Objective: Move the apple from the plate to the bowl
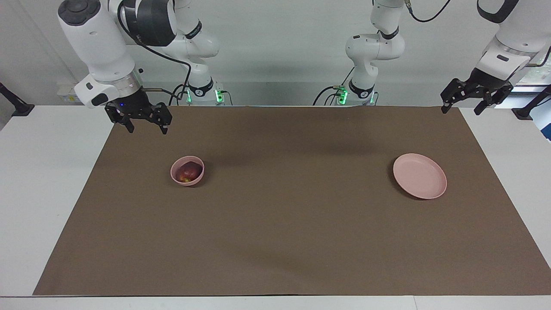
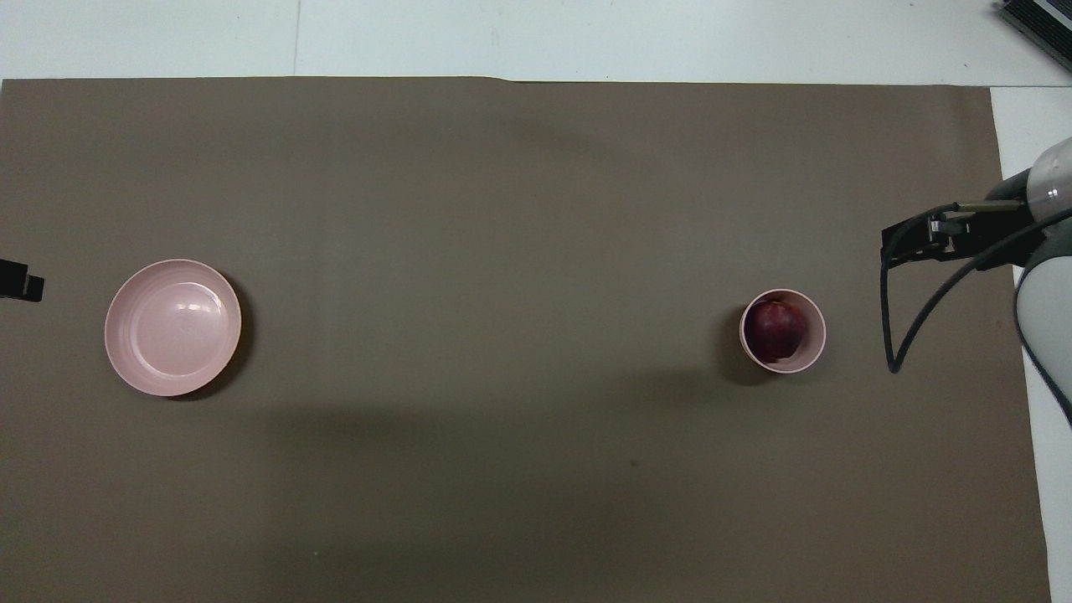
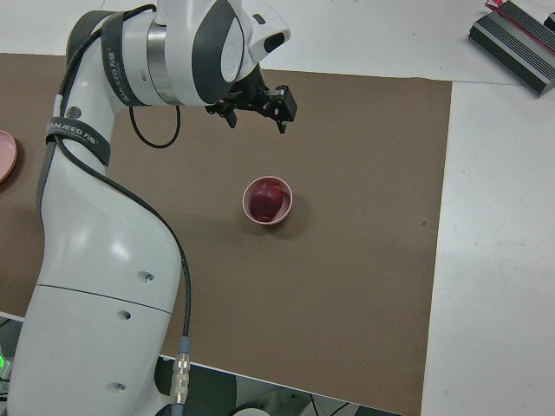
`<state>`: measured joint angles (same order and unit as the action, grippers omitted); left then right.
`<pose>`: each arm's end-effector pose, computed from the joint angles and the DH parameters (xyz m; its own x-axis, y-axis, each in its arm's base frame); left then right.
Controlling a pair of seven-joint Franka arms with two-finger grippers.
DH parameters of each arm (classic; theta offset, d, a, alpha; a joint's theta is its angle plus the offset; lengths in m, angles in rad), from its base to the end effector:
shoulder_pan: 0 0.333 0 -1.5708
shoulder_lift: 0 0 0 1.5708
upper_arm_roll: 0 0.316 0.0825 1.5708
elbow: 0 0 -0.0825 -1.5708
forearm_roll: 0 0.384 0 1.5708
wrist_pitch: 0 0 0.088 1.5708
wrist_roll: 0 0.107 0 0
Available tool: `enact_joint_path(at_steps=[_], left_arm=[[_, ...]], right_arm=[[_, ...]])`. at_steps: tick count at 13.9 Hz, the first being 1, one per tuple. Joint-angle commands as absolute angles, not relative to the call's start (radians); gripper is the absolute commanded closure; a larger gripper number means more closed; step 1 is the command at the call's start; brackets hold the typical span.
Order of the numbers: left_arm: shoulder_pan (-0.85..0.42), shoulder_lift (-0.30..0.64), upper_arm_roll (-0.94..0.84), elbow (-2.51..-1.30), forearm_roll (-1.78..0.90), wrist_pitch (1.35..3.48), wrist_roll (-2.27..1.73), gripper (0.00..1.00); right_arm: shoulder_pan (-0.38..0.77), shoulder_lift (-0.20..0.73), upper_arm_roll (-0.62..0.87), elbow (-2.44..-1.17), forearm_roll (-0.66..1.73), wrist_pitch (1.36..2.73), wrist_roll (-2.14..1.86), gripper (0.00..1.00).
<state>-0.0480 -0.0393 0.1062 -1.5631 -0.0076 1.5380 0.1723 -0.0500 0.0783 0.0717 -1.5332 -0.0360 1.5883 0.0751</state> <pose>0.5384 0.0318 0.6466 0.9933 -0.1141 0.0158 -0.1143 -0.9934 0.0092 0.5794 0.0072 0.5995 0.9984 -0.0528 -0.0207 -0.0521 -0.9981 0.0320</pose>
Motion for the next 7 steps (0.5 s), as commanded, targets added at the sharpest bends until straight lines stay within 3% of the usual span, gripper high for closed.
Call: enact_joint_path(at_steps=[1,7], left_arm=[[-0.057,-0.058,0.107,-1.582,0.000,1.543,0.160,0.00],[-0.058,-0.071,0.101,-1.577,0.000,1.532,0.163,0.00]], right_arm=[[-0.081,0.077,0.080,-1.534,-0.037,1.582,0.083,0.00],[-0.097,0.075,0.081,-1.531,-0.037,1.578,0.078,0.00]])
